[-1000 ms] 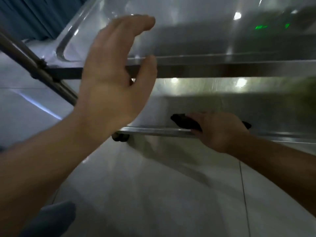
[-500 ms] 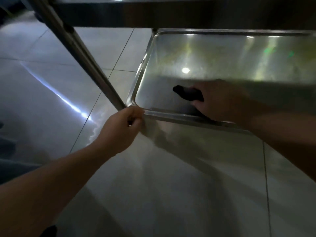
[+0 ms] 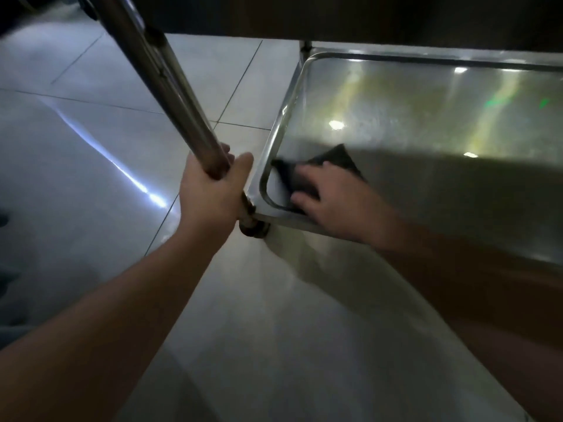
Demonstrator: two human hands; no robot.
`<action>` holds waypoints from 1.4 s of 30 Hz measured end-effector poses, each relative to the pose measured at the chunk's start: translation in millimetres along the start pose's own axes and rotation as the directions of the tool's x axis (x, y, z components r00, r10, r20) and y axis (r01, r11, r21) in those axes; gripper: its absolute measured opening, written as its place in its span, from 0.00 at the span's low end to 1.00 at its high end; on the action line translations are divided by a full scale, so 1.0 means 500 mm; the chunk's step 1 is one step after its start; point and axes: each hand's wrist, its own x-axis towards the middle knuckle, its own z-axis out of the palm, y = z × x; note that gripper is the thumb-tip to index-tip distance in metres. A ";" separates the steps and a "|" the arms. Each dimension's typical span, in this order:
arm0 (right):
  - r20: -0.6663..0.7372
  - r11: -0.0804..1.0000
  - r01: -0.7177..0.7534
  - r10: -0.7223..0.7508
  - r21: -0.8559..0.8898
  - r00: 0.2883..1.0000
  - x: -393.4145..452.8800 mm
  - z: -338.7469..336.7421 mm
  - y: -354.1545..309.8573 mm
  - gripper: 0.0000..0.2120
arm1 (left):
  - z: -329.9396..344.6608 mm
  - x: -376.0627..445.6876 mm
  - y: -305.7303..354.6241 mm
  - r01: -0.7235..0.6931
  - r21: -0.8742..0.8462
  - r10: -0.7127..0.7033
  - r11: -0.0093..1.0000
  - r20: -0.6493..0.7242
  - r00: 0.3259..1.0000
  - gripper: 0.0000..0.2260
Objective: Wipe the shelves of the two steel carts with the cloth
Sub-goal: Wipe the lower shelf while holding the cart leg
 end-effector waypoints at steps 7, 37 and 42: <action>-0.034 0.948 -0.211 0.209 -0.237 0.977 0.080 0.022 0.093 0.31 | 0.018 0.029 -0.018 -0.049 -0.167 0.055 0.985 0.028 0.998 0.15; 0.194 0.960 0.206 -0.168 -0.190 0.966 0.118 0.053 0.008 0.32 | 0.034 0.045 -0.056 -0.227 -0.316 0.230 0.921 -0.028 0.973 0.13; 0.129 0.968 0.024 0.009 -0.250 0.992 0.241 0.024 0.037 0.31 | 0.038 0.040 -0.050 -0.169 -0.319 0.165 0.932 -0.039 0.985 0.12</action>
